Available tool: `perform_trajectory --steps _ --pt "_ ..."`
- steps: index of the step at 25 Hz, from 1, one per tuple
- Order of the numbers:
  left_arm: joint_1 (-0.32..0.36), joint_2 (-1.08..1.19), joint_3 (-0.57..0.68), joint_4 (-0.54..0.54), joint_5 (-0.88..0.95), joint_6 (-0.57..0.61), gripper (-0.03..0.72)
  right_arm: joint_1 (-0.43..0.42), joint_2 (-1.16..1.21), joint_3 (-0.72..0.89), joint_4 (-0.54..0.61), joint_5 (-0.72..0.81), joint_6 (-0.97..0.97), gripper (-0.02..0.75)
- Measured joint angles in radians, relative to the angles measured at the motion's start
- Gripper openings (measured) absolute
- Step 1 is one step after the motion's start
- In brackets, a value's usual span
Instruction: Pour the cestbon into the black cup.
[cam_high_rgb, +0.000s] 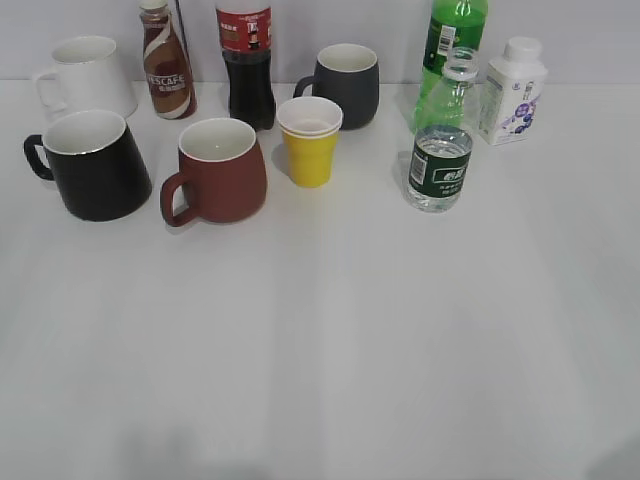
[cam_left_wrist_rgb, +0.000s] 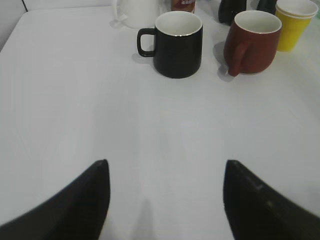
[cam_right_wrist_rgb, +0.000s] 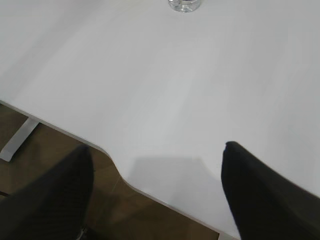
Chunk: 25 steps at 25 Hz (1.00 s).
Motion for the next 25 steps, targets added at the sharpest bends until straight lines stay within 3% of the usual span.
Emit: perform_trajectory --steps 14,22,25 --pt "0.000 -0.001 0.001 0.000 0.000 0.000 0.366 -0.009 0.000 0.000 -0.001 0.000 0.002 0.593" --pt "-0.003 -0.001 0.001 -0.002 0.000 0.000 0.283 -0.238 -0.098 0.001 -0.001 -0.002 0.002 0.592" --pt "-0.002 -0.001 0.001 -0.002 0.000 0.000 0.247 -0.285 -0.113 0.001 -0.001 -0.002 0.002 0.593"
